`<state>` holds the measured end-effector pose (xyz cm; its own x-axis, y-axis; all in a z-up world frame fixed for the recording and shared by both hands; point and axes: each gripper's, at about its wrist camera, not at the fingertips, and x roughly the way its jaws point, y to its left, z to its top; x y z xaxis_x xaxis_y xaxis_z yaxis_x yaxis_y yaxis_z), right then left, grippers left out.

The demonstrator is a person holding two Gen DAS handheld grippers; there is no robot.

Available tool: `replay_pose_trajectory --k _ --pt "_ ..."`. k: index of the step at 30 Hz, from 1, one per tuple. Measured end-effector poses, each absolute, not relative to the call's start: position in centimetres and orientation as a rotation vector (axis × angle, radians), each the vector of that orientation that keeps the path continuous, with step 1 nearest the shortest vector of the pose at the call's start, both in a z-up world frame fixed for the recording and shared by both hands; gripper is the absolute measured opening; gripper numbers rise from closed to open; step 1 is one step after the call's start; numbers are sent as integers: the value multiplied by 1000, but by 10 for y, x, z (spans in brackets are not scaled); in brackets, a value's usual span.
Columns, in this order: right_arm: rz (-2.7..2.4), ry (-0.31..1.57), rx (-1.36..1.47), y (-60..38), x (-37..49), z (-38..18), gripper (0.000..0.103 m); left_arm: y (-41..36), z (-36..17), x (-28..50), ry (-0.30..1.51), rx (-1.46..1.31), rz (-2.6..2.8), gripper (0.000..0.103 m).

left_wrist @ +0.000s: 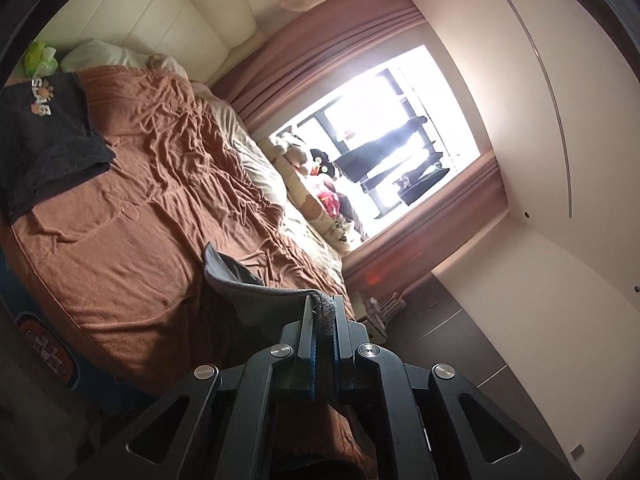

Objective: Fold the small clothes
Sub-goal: 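Lift the hem with both tools and fold it toward the collar, then lower the folded shirt onto the blanket with both tools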

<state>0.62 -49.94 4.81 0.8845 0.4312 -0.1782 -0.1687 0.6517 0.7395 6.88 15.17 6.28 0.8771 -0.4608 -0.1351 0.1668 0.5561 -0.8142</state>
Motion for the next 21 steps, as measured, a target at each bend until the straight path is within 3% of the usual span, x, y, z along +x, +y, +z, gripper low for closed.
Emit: replay_pose_trajectory --k 10,21 --pt "330 391 803 -502 39 25 2 151 47 88 388 -934 -362 5" --pt "288 437 832 -508 111 24 2 145 42 164 437 -927 -340 5"
